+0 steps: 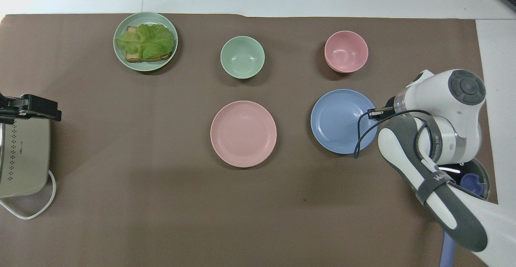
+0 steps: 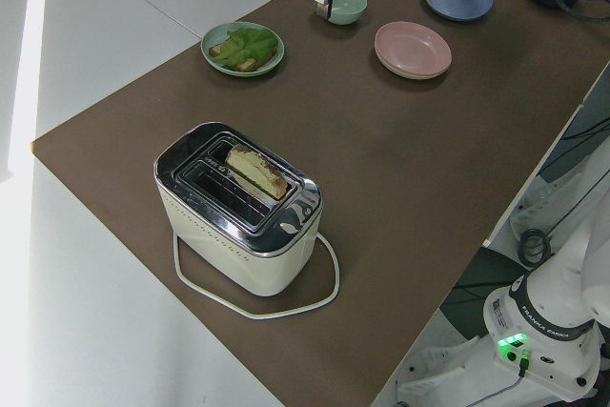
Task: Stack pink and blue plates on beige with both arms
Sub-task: 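Slide the blue plate with the right gripper onto the pink plate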
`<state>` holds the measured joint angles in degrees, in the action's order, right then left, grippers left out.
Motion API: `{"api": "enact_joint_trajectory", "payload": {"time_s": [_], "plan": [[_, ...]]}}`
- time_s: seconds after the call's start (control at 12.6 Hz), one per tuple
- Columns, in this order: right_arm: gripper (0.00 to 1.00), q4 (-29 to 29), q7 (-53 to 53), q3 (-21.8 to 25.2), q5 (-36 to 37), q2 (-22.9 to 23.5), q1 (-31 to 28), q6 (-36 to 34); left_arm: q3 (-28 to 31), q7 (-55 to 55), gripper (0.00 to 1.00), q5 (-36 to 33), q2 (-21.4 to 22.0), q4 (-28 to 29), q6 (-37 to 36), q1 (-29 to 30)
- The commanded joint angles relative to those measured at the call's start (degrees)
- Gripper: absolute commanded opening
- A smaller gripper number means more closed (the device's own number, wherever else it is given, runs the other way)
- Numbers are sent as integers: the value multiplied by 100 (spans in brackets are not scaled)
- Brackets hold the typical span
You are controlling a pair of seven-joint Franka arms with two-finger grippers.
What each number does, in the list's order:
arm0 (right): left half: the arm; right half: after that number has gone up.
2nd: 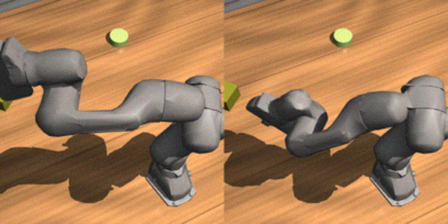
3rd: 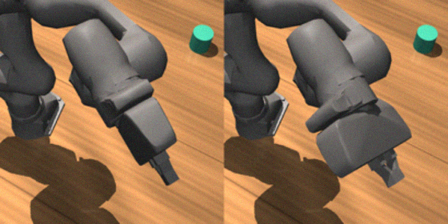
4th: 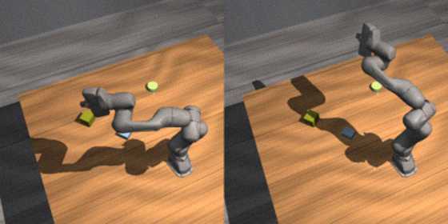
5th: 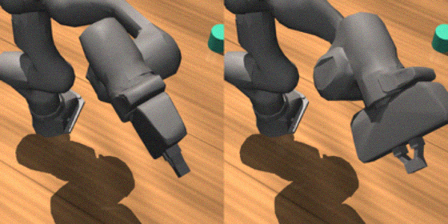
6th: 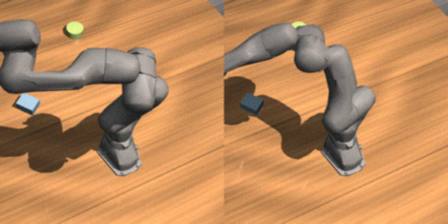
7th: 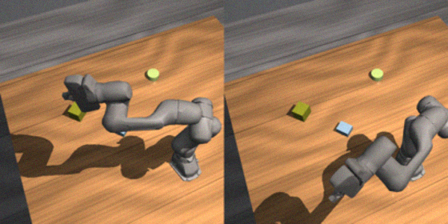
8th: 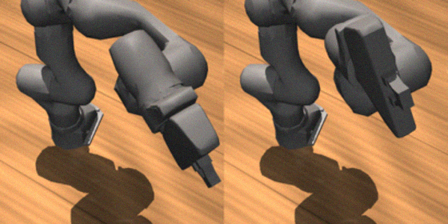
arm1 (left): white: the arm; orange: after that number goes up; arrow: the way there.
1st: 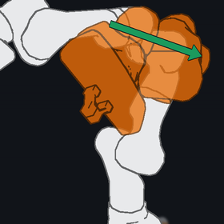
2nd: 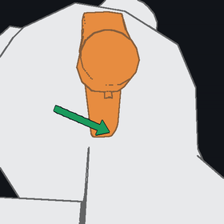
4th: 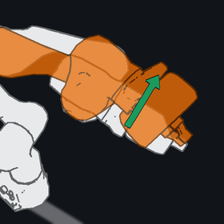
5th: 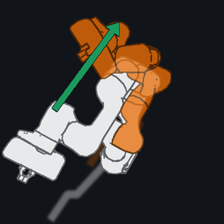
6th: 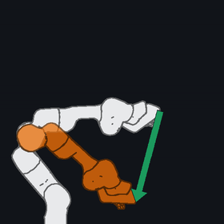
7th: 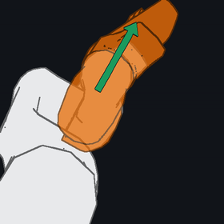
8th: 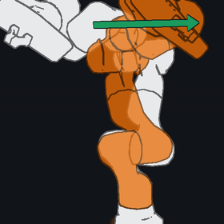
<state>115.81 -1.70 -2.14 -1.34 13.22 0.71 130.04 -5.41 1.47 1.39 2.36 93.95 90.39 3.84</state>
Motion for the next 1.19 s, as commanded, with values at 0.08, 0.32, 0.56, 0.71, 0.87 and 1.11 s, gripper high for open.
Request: {"api": "enact_joint_trajectory", "payload": {"time_s": [0.08, 0.32, 0.56, 0.71, 0.87, 1.11], "plan": [[0, -365, -112, -189, -393, -153, 8, -583, -39, -60, 100, -69, 10, -78, -110, 56], [0, -567, 353, -453, -393, -250, 8, -918, -39, -60, 100, -69, 10, -78, -110, 56], [0, -568, 792, -821, -393, -364, 17, -1016, -39, -60, 100, -69, 1, -78, -110, 56], [0, -568, 1196, -1155, -393, -364, 17, -937, -39, -60, 100, -69, 1, -78, -110, 47], [0, -559, 1556, -1463, -393, -364, 17, -884, -39, -60, 100, -69, 10, -78, -110, 56], [0, -524, 2137, -1824, -394, -364, 52, -717, -39, -60, 100, -69, 10, -78, -110, 56]]}}
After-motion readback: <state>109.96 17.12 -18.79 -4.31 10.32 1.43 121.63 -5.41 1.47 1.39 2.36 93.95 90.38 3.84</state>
